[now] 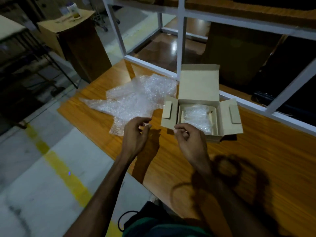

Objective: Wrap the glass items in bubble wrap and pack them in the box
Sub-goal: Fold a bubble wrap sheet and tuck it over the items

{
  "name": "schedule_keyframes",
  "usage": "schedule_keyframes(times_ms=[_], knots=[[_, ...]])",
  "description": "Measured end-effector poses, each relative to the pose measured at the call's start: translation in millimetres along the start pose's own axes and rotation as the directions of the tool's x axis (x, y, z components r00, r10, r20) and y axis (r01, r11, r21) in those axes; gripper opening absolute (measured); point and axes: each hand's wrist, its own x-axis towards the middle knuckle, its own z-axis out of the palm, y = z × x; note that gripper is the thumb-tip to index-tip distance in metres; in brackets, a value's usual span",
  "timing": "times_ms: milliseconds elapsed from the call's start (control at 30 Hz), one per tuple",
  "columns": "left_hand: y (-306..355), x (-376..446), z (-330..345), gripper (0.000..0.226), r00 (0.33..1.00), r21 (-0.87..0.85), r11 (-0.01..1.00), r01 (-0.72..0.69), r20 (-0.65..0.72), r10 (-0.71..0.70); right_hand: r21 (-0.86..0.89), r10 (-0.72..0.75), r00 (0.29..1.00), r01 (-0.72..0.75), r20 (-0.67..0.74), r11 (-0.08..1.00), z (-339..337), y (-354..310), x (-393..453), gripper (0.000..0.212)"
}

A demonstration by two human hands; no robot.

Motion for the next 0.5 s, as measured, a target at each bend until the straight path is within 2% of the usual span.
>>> schedule_keyframes(times_ms=[100, 167, 267, 333, 367, 433, 500], knots=[[-18, 61, -8, 0.035, 0.995, 0.152, 0.984, -0.095, 0.014, 0.094, -0.011, -0.041, 0.999, 0.041, -0.022, 0.999, 13, -18, 21, 0.017], [-22, 96, -12, 0.055, 0.984, 0.278, 0.945, -0.173, 0.090, 0.154, -0.017, -0.030, 0.998, 0.030, -0.060, 0.999, 21, -29, 34, 0.019], [-25, 133, -6, 0.104, 0.892, 0.530, 0.736, -0.422, 0.388, 0.232, -0.017, -0.022, 0.994, 0.020, -0.108, 1.000, 31, -37, 53, 0.019], [-26, 140, 9, 0.124, 0.849, 0.583, 0.650, -0.488, 0.489, 0.198, -0.010, -0.015, 0.989, 0.014, -0.149, 1.000, 37, -40, 62, 0.017], [-29, 141, 17, 0.123, 0.855, 0.597, 0.644, -0.479, 0.485, 0.186, -0.011, -0.006, 0.985, 0.004, -0.174, 1.000, 41, -41, 68, 0.017], [-37, 133, 28, 0.109, 0.893, 0.605, 0.673, -0.424, 0.404, 0.199, -0.014, 0.015, 0.979, -0.019, -0.203, 1.000, 46, -41, 75, 0.016], [-49, 126, 32, 0.082, 0.929, 0.513, 0.776, -0.366, 0.247, 0.275, -0.009, 0.037, 0.975, -0.040, -0.218, 0.999, 50, -42, 81, 0.014]])
